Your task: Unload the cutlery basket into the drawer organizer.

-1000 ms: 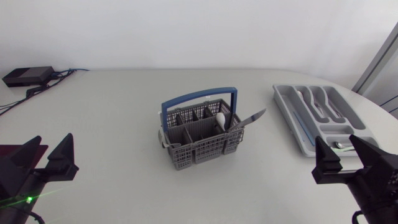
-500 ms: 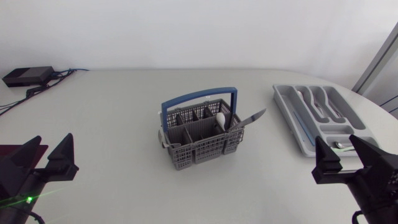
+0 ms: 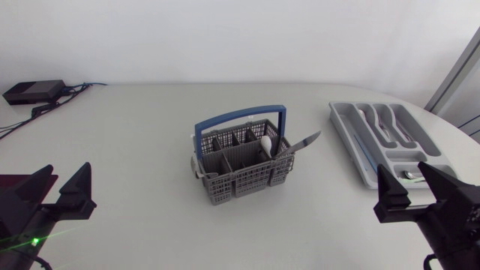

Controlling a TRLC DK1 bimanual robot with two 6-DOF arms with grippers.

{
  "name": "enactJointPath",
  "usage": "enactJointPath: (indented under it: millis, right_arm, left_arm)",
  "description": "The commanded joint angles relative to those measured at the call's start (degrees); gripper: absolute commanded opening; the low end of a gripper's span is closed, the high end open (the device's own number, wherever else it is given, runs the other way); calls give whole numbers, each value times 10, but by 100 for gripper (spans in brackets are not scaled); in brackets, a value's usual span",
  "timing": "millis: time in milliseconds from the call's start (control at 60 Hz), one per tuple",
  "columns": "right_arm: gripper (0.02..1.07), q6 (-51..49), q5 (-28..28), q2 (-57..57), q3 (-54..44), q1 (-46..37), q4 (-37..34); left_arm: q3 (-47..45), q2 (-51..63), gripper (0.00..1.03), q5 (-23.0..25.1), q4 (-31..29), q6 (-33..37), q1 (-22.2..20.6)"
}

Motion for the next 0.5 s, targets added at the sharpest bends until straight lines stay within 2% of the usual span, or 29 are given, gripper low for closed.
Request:
enactJointPath:
  millis: [0,333,483]
  right_arm:
    - [102,14,7,13,21,7,-3]
    - [102,29,9,127,88,21,14]
    - [100,41,13,208,133,26,20]
  left_arm:
    - [34,19,98,-1,-2,-8,-5]
    - [143,176,96,-2,5,-42,-34]
    - [208,284,91,-2,-43,-37,-56]
